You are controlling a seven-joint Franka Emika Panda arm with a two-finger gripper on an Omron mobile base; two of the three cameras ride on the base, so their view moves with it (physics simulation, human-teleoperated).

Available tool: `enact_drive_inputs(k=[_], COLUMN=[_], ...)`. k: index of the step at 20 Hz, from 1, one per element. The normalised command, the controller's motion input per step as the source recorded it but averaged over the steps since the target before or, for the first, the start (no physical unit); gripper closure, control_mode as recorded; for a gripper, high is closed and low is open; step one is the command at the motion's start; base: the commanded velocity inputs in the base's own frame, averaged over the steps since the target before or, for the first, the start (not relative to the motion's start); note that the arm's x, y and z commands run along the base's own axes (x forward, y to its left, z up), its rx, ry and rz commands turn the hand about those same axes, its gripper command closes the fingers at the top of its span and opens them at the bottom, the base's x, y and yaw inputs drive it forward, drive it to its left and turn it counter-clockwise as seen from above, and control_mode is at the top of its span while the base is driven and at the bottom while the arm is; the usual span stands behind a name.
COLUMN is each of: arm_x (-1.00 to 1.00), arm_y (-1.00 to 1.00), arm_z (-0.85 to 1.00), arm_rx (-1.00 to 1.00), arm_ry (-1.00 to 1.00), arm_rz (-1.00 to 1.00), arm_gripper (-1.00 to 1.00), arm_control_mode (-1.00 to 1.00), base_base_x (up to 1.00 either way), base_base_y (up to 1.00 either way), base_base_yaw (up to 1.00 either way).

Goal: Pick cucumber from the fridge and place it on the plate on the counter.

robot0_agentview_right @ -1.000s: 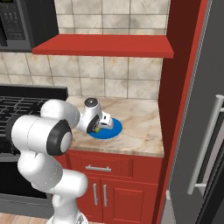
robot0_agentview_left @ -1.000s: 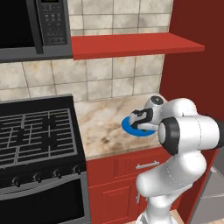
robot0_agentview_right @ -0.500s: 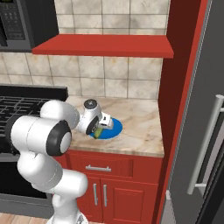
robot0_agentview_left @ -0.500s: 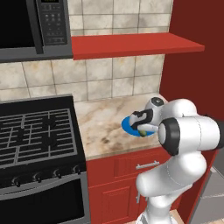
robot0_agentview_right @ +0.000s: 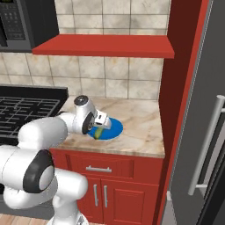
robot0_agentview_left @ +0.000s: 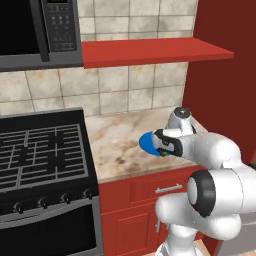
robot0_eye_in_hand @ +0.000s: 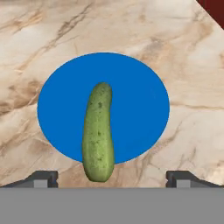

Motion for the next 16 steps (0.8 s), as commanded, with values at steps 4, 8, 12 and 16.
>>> enact_drive_inputs(k=[4,8,12,16], arm_x=[-0.96,-0.74,-0.83,-0.99], arm_y=[0.28,0.27,0.29,0.30], arm_z=[0.75,1.00,0.66,0.01], arm_rx=[0.00,0.01,0.06,0.03], arm_ry=[0.21,0.25,0.12,-0.02], arm_rz=[-0.24,-0.17,-0.02,0.09], arm_gripper=[-1.00,-1.00,-1.00,-1.00], arm_control_mode=[-1.00,-1.00,-1.00,-1.00], base_base_x=[0.00,0.00,0.00,0.00], base_base_y=[0.00,0.00,0.00,0.00], base_base_yaw=[0.00,0.00,0.00,0.00])
